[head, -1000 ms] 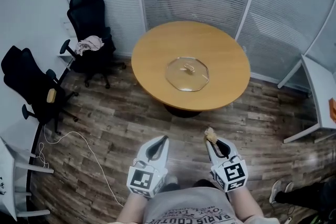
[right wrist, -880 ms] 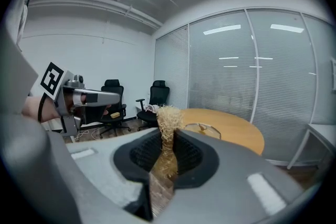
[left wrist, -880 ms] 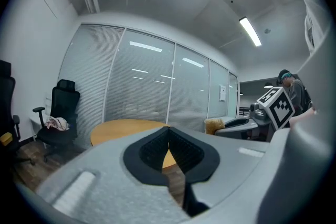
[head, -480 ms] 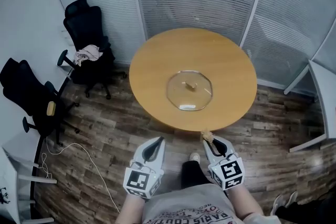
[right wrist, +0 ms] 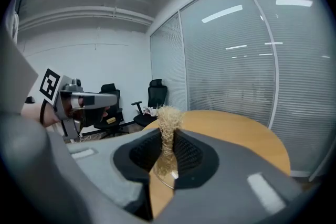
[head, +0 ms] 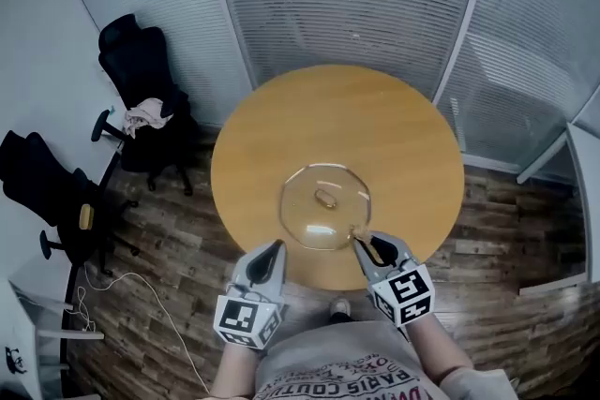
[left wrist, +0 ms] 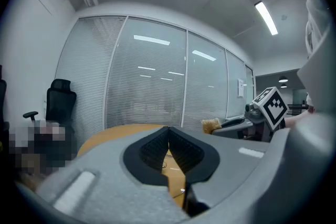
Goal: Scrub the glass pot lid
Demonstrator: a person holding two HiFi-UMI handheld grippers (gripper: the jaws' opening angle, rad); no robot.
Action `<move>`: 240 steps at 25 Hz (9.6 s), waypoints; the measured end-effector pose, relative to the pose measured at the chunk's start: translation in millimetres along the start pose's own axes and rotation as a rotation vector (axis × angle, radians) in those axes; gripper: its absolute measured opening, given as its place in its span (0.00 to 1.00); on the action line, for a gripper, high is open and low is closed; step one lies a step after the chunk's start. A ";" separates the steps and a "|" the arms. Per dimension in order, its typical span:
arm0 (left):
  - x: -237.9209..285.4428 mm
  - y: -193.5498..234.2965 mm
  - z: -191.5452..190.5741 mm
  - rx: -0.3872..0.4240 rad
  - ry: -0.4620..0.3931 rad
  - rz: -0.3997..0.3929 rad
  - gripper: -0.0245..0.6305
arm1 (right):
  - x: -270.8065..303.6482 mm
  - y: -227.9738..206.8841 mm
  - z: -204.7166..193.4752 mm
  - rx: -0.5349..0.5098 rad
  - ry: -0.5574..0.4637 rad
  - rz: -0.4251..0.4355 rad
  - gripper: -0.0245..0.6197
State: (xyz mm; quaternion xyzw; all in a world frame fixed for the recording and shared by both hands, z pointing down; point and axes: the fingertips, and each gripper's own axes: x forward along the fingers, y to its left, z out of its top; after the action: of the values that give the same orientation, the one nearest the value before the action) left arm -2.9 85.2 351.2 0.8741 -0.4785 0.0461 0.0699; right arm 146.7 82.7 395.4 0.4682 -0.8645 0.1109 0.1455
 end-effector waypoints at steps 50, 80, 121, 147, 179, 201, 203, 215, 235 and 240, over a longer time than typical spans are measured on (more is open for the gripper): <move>184.7 290.1 -60.7 -0.115 0.176 -0.083 0.05 | 399.2 -122.3 -132.2 -0.360 1.028 0.014 0.14; 150.8 305.9 -68.2 -0.090 0.215 -0.104 0.05 | 379.9 -0.3 -136.2 -0.410 1.005 0.284 0.14; 54.5 224.8 -98.1 -0.137 0.244 0.094 0.05 | 239.2 88.0 -176.3 -0.344 0.899 0.555 0.14; 164.5 263.8 -91.0 -0.095 0.309 -0.017 0.05 | 314.6 -152.3 -156.5 0.012 0.928 -0.098 0.14; 141.1 273.3 -106.2 -0.125 0.333 0.044 0.05 | 346.7 -45.3 -141.3 -0.420 1.000 0.301 0.14; 106.5 244.5 -105.8 -0.132 0.322 0.056 0.05 | 299.9 19.2 -159.8 -0.539 0.960 0.493 0.14; 103.5 234.9 -107.0 -0.130 0.321 0.054 0.05 | 291.1 23.1 -164.0 -0.532 0.951 0.501 0.14; 76.7 187.7 -116.0 -0.127 0.322 0.066 0.05 | 235.0 58.1 -196.4 -0.461 0.945 0.564 0.14; 79.6 86.2 -105.0 -0.113 0.267 0.081 0.05 | 135.8 -1.4 -185.7 -0.272 0.852 0.507 0.14; 95.3 75.5 -102.4 -0.106 0.283 0.061 0.05 | 137.7 -48.1 -163.3 -0.258 0.784 0.412 0.14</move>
State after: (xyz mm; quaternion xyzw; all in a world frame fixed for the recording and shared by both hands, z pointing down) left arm -16.7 -17.1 472.1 0.8390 -0.4920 0.1458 0.1811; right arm 139.7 3.4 599.4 0.1876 -0.8260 0.1976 0.4935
